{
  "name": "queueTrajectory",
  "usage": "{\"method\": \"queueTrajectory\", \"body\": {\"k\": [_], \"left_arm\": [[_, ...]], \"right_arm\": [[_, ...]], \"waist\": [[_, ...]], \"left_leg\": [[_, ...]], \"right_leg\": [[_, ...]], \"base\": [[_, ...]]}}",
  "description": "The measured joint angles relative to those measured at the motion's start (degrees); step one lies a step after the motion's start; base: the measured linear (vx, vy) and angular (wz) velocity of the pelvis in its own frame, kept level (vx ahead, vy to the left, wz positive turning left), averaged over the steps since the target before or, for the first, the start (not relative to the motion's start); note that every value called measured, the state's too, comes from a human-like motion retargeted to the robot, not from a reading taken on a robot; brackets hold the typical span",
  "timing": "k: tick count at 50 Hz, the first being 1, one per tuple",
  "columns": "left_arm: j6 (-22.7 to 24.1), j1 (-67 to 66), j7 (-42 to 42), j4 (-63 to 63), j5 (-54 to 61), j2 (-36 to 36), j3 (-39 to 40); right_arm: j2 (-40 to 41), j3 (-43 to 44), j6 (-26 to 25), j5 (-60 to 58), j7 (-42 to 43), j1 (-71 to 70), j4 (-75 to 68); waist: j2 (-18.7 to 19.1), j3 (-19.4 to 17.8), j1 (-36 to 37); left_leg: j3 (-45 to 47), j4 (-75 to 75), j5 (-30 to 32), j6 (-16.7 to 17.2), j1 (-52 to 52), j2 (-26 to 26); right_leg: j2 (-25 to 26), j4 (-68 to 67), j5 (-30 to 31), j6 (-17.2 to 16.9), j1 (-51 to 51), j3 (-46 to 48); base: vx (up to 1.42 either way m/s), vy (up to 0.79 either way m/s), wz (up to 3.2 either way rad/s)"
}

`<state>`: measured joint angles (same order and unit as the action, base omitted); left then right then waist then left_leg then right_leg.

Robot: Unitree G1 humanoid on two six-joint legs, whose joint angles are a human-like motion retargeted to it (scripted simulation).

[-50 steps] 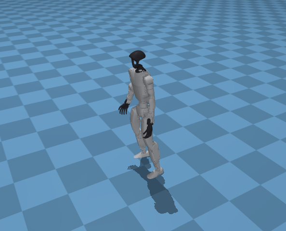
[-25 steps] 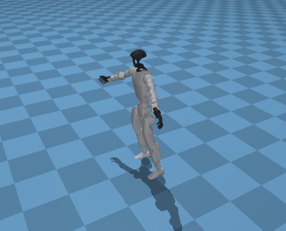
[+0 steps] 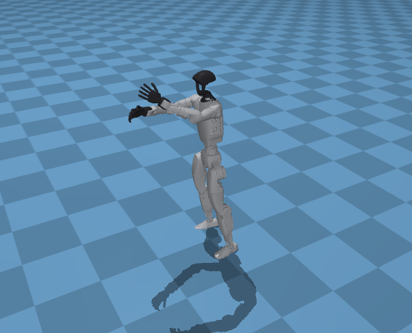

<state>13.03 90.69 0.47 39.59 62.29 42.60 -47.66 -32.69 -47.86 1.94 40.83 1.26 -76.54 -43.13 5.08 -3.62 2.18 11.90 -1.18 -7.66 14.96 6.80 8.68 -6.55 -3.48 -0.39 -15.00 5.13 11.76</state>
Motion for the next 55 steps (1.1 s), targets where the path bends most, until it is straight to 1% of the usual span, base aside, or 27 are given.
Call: {"method": "queueTrajectory", "body": {"k": [4, 7, 10, 16, 28, 41, 47, 53, 55], "left_arm": [[1.6, 1.8, -3.0, -11.1, 6.4, -2.9, -5.3], [1.9, 3.0, -5.3, -17.2, 9.7, -4.4, -8.9], [1.5, 4.1, -6.7, -21.0, 11.7, -5.6, -11.9], [0.3, 5.3, -6.7, -24.4, 13.4, -6.6, -15.5], [-0.4, 3.6, -6.7, -25.8, 13.9, -6.5, -15.7], [-0.6, 4.1, -6.9, -24.4, 14.2, -6.6, -15.5], [-1.2, 3.5, -7.6, -22.6, 14.9, -6.8, -15.1], [-2.8, 1.9, -8.7, -18.5, 14.6, -5.5, -13.6], [-3.5, 1.0, -8.5, -16.6, 14.0, -4.8, -12.8]], "right_arm": [[2.9, -5.8, 1.2, 9.0, -3.8, 0.8, 9.3], [4.5, -9.5, 1.5, 13.7, -6.2, 1.3, 14.4], [5.9, -12.0, 1.5, 15.8, -7.3, 1.8, 17.4], [7.1, -13.7, 1.2, 15.2, -5.7, 2.5, 19.3], [6.9, -12.7, 1.2, 14.8, -4.8, 4.5, 19.9], [6.7, -12.5, 1.3, 15.5, -4.4, 4.1, 19.8], [5.9, -11.7, 1.0, 15.9, -4.8, 4.9, 19.5], [3.9, -10.1, -0.2, 15.6, -5.8, 6.2, 17.5], [3.0, -8.7, -0.9, 14.8, -6.0, 6.8, 16.0]], "waist": [[0.0, 0.1, 0.2], [0.1, 0.4, 0.3], [0.1, 0.8, 0.4], [0.1, 1.1, 0.5], [-0.3, 1.8, 0.8], [-0.9, 2.3, 1.2], [-1.0, 2.5, 1.7], [-1.0, 2.6, 1.9], [-1.0, 2.7, 2.6]], "left_leg": [[0.2, 0.1, 0.0, 0.0, -0.1, 0.1], [0.3, 0.1, -0.1, 0.0, -0.1, 0.1], [0.3, 0.0, -0.1, 0.0, -0.2, 0.0], [0.2, -0.1, -0.3, 0.0, 0.1, 0.1], [-0.1, -0.3, -0.5, 0.0, 0.3, 0.2], [-0.3, -0.3, -0.4, 0.0, 0.2, 0.1], [-0.4, -0.3, -0.4, 0.0, 0.3, 0.1], [-0.6, -0.3, -0.4, 0.0, 0.4, 0.0], [-0.3, -0.3, -0.6, -0.1, 0.7, 0.5]], "right_leg": [[0.1, 0.0, 0.1, 0.0, -0.2, -0.2], [0.2, 0.0, 0.1, 0.0, -0.4, -0.3], [0.2, -0.1, 0.1, 0.0, -0.5, -0.3], [0.1, -0.8, -0.2, 0.0, -0.4, -0.3], [0.1, -1.0, -0.4, 0.0, -0.1, 0.0], [0.1, -0.1, -0.1, 0.0, 0.3, 0.2], [0.1, -0.1, -0.1, 0.0, 0.5, 0.3], [0.0, -0.1, -0.2, 0.0, 0.8, 0.5], [0.1, -3.4, -1.2, 0.0, -0.8, 0.1]], "base": [[0.0, 0.0, 0.0], [0.0, 0.0, 0.0], [0.0, 0.0, 0.0], [0.0, 0.0, 0.0], [0.0, 0.0, 0.0], [0.0, 0.0, 0.0], [0.0, 0.0, 0.0], [0.0, 0.0, 0.0], [0.0, 0.0, 0.0]]}}
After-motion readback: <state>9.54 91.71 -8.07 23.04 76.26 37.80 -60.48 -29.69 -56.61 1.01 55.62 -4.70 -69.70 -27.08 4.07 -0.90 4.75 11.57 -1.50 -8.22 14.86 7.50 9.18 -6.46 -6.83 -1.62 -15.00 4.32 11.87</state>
